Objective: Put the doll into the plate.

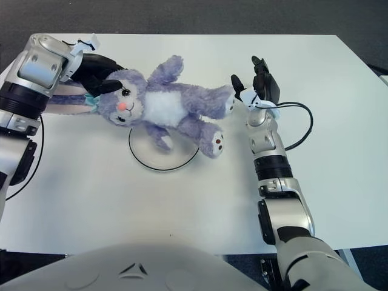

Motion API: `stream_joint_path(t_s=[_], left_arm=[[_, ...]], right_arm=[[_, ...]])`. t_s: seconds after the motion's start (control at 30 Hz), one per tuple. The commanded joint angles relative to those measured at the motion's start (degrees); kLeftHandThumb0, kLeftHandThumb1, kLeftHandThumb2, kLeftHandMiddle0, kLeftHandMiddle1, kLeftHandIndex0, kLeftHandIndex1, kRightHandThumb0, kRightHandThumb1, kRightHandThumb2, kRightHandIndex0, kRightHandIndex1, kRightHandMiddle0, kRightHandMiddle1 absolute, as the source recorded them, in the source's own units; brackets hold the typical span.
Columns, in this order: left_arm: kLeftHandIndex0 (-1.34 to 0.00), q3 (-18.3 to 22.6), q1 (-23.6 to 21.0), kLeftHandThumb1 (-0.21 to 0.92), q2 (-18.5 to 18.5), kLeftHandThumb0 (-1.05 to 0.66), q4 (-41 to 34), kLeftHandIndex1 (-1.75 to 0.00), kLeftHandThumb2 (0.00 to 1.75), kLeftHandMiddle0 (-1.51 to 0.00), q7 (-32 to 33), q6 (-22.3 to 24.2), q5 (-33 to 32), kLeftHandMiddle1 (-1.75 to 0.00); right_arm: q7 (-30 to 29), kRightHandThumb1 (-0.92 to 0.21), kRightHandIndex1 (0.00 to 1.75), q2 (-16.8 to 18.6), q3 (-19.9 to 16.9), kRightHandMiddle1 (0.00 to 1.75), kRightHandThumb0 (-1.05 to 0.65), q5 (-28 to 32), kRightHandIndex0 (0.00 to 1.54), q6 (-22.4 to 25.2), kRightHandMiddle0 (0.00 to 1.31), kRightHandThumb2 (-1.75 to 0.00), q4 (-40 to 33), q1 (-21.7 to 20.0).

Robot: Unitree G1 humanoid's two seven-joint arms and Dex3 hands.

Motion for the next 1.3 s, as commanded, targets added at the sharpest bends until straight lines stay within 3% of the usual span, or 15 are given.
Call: stream_joint_path(t_s=[0.0,0.23,0.27,0.33,0.5,0.6,0.83,0.93,1.17,1.23,1.27], left_arm=[[-0.50,-0.5,0.4,0.48,1.2,0.41,-1.0,-1.75,1.10,-0.48,-0.3,-1.5,0.1,-1.75],[-0.47,-0.7,0.6,0.51,1.3,0.41,-1.5,-1.75,1.06,-0.45,0.7,-3.3,0.2,-1.75],[-0.45,-0.7,0.5,0.49,1.3,0.26,-1.5,-1.71,1.08,-0.44,0.7,-3.5,0.3,-1.75],[-0.43,-0.8,0.4,0.48,1.2,0.13,-1.4,-1.68,1.09,-0.43,0.9,-3.7,0.4,-1.75],[-0.43,-1.1,-0.2,0.59,1.1,0.02,-1.1,-1.60,0.87,-0.42,0.7,-3.9,0.7,-1.58],[-0.46,-1.2,-0.7,0.74,1.1,0.00,-0.7,-1.52,0.58,-0.45,0.5,-3.7,0.8,-1.41],[-0.46,-1.2,-1.2,0.89,0.9,0.00,0.4,-1.38,0.30,-0.46,-0.1,-3.4,0.5,-1.41],[-0.43,-1.0,-1.4,0.91,0.8,0.00,0.9,-1.32,0.27,-0.47,-0.5,-3.8,0.2,-1.46],[-0.33,-0.4,-1.4,0.92,0.7,0.00,1.6,-1.41,0.31,-0.44,-1.0,-5.7,-0.3,-1.48],[-0.30,-0.3,-1.4,0.92,0.7,0.16,1.7,-1.17,0.31,-0.43,-1.1,-6.0,-0.4,-1.49],[-0.31,-0.3,-1.4,0.88,0.7,0.01,1.7,-1.04,0.26,-0.38,-1.1,-6.1,-0.5,-1.29]], right_arm=[[0.2,-0.92,0.01,-0.5,-0.5,0.23,-0.85,0.2,0.34,0.1,0.26,-0.74,0.4,-0.7],[0.3,-0.92,0.01,-0.6,-0.6,0.24,-0.85,0.1,0.34,0.5,0.26,-0.74,-0.1,-0.5],[0.3,-0.92,0.01,-0.6,-0.6,0.24,-0.85,0.1,0.34,0.5,0.26,-0.74,-0.1,-0.4],[0.3,-0.92,0.01,-0.6,-0.6,0.24,-0.85,0.1,0.34,0.6,0.26,-0.74,-0.2,-0.4],[0.3,-0.92,0.01,-0.7,-0.7,0.24,-0.85,0.0,0.35,0.7,0.26,-0.75,-0.4,-0.3],[0.3,-0.92,0.01,-0.7,-0.7,0.24,-0.85,0.0,0.35,0.8,0.26,-0.75,-0.4,-0.4],[0.2,-0.92,0.01,-0.7,-0.7,0.25,-0.85,0.0,0.35,0.8,0.26,-0.75,-0.3,-0.4],[0.2,-0.92,0.01,-0.7,-0.7,0.25,-0.85,0.0,0.35,0.8,0.26,-0.75,-0.3,-0.4],[0.1,-0.92,0.01,-0.6,-0.7,0.25,-0.85,0.0,0.35,0.9,0.26,-0.75,-0.1,-0.4],[0.2,-0.92,0.01,-0.6,-0.8,0.25,-0.85,0.0,0.35,0.9,0.26,-0.75,-0.2,-0.3],[0.2,-0.92,0.01,-0.7,-0.8,0.25,-0.85,0.0,0.35,0.9,0.26,-0.75,-0.2,-0.3]])
